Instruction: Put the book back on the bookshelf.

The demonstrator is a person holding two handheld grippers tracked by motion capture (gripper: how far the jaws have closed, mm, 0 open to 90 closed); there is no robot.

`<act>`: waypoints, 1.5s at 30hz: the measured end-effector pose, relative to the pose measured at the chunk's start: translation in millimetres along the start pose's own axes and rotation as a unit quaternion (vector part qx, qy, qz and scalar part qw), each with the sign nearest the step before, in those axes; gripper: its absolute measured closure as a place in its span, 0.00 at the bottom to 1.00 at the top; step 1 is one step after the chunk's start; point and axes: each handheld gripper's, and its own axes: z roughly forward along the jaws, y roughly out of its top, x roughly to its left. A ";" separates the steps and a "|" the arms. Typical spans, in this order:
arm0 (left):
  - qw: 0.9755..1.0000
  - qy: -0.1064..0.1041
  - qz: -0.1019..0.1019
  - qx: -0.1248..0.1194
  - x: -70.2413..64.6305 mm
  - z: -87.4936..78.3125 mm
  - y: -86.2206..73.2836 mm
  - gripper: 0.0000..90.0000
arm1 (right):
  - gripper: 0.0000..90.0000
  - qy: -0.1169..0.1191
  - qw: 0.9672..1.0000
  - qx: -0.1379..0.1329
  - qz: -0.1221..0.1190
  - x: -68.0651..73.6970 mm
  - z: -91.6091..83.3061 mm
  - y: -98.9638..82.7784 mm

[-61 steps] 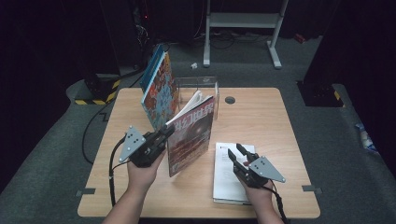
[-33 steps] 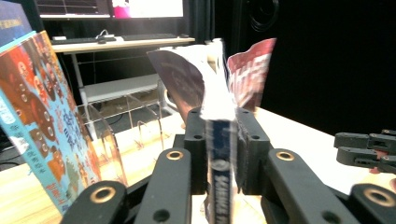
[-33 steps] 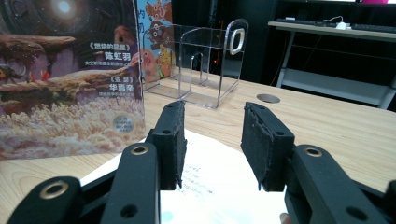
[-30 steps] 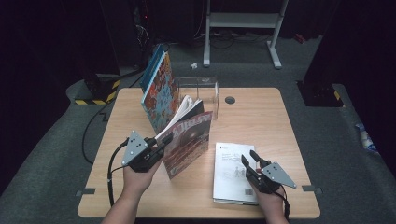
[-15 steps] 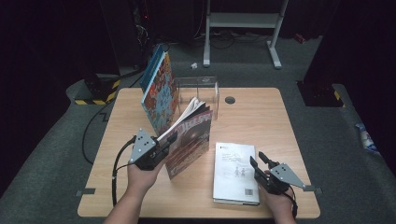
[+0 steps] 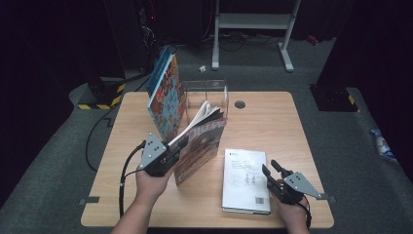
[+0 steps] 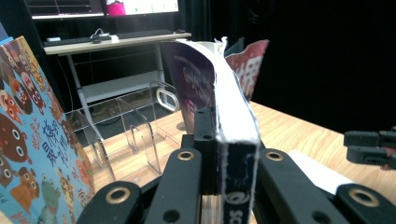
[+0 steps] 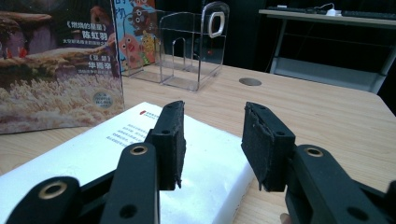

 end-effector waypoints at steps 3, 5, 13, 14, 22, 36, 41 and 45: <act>1.000 -0.003 0.002 -0.003 -1.6 5.4 2.8 0.93 | 0.65 0.001 1.000 -0.004 0.001 -0.5 -0.6 1.0; 1.000 -0.002 -0.001 -0.008 -2.9 8.8 5.1 0.93 | 0.65 0.001 1.000 -0.007 0.000 -0.5 -1.0 1.4; 1.000 0.006 0.010 -0.022 -2.3 29.2 10.5 0.93 | 0.66 0.000 1.000 -0.011 0.003 -2.4 -3.2 2.4; 1.000 0.008 0.014 -0.019 -2.0 31.4 9.8 0.93 | 0.66 0.000 1.000 -0.012 0.004 -2.5 -3.8 2.4; 1.000 0.017 0.009 -0.016 2.9 34.1 0.2 0.93 | 0.66 -0.003 1.000 -0.010 0.004 -4.4 -4.6 1.6; 0.999 0.027 0.030 0.008 4.6 18.5 -3.8 0.90 | 0.65 -0.030 0.998 0.047 -0.010 -25.0 -1.8 -5.2; 0.999 0.017 0.017 0.028 8.8 18.7 1.0 0.92 | 0.65 -0.028 0.999 0.040 0.002 -26.7 -4.9 -8.9; 0.999 0.008 -0.003 0.048 13.6 19.4 6.0 0.92 | 0.62 -0.023 0.999 0.043 0.002 -27.3 -5.1 -8.8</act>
